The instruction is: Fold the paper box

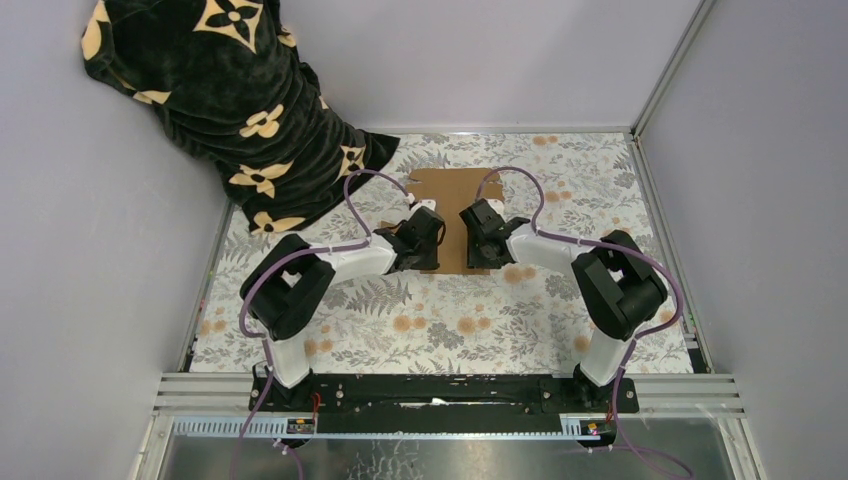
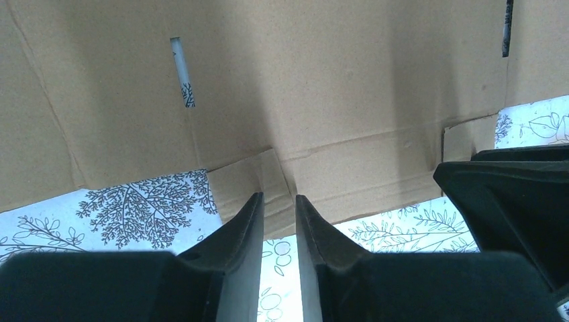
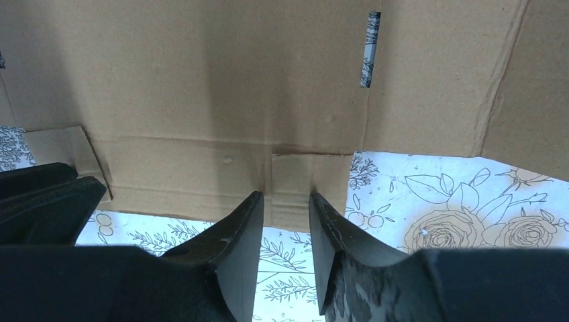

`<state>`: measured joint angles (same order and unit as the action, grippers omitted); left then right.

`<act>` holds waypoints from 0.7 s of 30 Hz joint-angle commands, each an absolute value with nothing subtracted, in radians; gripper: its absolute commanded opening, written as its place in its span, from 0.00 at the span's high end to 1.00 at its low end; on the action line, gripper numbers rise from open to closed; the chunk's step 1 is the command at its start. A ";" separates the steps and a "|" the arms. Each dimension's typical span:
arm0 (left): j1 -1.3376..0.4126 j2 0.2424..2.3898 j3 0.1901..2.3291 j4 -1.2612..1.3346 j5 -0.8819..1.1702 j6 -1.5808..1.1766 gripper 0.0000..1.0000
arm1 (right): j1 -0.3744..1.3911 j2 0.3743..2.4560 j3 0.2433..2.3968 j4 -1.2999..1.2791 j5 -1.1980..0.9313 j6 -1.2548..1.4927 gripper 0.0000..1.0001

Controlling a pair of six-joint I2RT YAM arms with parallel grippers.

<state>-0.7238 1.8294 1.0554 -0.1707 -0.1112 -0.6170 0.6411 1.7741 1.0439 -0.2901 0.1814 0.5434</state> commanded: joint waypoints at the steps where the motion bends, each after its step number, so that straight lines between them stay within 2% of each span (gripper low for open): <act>1: -0.764 1.852 1.000 -0.182 -0.073 -0.644 0.71 | 0.677 1.797 0.988 -0.374 0.169 0.576 0.61; 21: -0.903 1.737 0.910 -0.203 -0.142 -0.701 0.71 | 0.786 1.583 0.856 -0.451 0.238 0.697 0.60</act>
